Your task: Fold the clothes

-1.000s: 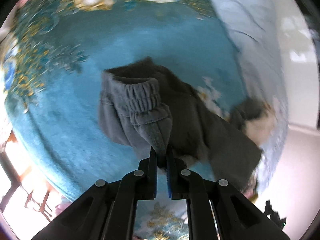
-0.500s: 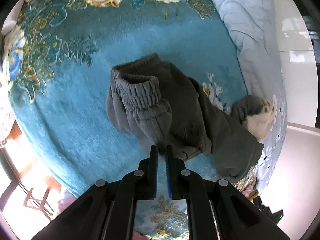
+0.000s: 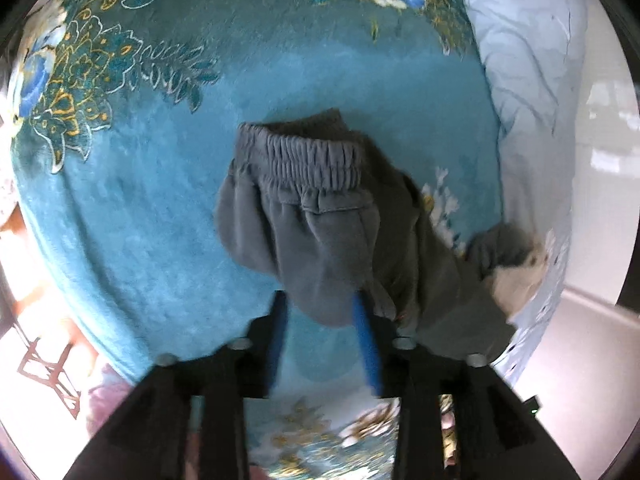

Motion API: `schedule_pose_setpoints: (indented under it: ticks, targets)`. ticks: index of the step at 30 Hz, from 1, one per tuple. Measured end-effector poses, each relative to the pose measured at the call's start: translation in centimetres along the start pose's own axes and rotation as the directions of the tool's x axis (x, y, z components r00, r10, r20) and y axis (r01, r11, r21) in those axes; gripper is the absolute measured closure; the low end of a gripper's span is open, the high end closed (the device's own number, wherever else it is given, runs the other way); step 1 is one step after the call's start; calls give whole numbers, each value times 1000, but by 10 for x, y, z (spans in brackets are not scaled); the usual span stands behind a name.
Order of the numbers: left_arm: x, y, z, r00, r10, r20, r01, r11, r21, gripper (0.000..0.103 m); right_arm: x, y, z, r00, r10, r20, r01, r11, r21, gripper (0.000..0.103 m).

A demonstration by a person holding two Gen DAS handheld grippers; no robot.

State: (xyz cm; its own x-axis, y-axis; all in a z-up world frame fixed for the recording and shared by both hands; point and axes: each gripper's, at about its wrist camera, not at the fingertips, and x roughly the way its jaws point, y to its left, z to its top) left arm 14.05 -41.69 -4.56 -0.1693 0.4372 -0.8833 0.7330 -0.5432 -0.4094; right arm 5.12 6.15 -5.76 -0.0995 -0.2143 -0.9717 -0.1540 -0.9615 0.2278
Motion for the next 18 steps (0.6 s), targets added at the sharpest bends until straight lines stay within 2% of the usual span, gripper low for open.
schedule_pose_setpoints:
  ticks: [2, 6, 10, 12, 14, 17, 18]
  targets:
    - [1, -6, 4, 1000, -14, 6, 15, 1000, -7, 51, 9, 3, 4, 1000, -18, -19, 17, 1000, -25, 34]
    - [12, -20, 9, 1000, -1, -18, 1, 1000, -2, 49, 21, 9, 9, 999, -39, -38, 37, 998, -50, 34]
    - [35, -25, 14, 984, 170, -50, -168, 985, 35, 49, 25, 13, 9, 998, -43, -44, 40, 997, -58, 34]
    - [45, -20, 16, 983, 177, -59, -177, 984, 9, 49, 25, 13, 7, 998, -40, -52, 37, 998, -53, 35]
    - [50, -14, 17, 980, 191, -59, -192, 981, -14, 49, 25, 14, 4, 998, -26, -63, 24, 999, -36, 40]
    - [55, -8, 17, 978, 203, -50, -205, 978, -31, 51, 24, 15, -4, 997, -2, -81, 2, 1000, -8, 61]
    - [54, -7, 16, 976, 214, -42, -215, 977, -19, 58, 24, 15, -7, 996, 12, -88, -12, 1000, 3, 71]
